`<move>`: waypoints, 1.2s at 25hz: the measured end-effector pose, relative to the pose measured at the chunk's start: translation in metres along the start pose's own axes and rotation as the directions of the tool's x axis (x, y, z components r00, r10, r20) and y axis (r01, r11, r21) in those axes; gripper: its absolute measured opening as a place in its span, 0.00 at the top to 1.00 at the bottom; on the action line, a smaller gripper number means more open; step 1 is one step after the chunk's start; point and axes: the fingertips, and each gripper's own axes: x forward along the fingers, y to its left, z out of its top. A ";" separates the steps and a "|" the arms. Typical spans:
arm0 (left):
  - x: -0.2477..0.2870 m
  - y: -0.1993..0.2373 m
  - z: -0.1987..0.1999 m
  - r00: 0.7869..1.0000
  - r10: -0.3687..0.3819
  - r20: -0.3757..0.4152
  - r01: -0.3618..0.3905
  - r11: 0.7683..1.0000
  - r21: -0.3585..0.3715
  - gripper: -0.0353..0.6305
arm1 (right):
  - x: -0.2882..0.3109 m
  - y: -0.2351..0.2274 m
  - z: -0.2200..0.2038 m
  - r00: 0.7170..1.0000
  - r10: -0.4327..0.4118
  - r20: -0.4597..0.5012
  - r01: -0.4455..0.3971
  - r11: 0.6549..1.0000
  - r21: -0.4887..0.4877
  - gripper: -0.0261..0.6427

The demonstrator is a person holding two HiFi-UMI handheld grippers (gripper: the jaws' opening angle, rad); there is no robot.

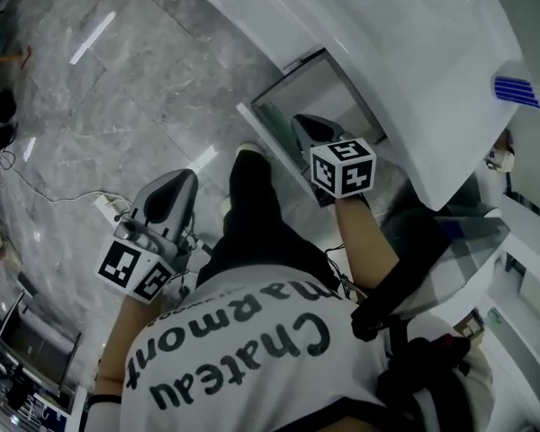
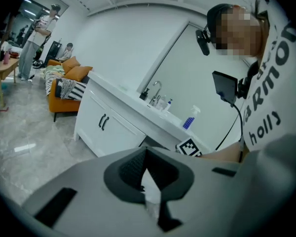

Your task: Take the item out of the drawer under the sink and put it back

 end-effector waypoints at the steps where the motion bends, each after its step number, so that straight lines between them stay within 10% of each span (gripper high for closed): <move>1: 0.002 0.003 -0.001 1.000 0.008 -0.001 -0.008 1.000 -0.003 0.95 | 0.006 -0.003 -0.003 1.000 0.003 -0.014 -0.003 1.000 -0.003 0.94; 10: 0.016 0.015 -0.021 0.996 0.062 -0.068 -0.066 0.996 -0.057 0.95 | 0.049 -0.024 -0.032 0.987 0.008 -0.158 -0.009 1.000 -0.008 0.80; 16: 0.017 0.016 -0.034 0.994 0.058 -0.089 -0.065 0.994 -0.087 0.95 | 0.071 -0.030 -0.058 0.954 -0.054 -0.294 -0.002 0.982 -0.187 0.70; 30: 0.014 0.029 -0.043 0.991 0.097 -0.089 -0.109 0.983 -0.147 0.95 | 0.092 -0.038 -0.090 0.874 -0.116 -0.472 -0.076 0.927 -0.367 0.79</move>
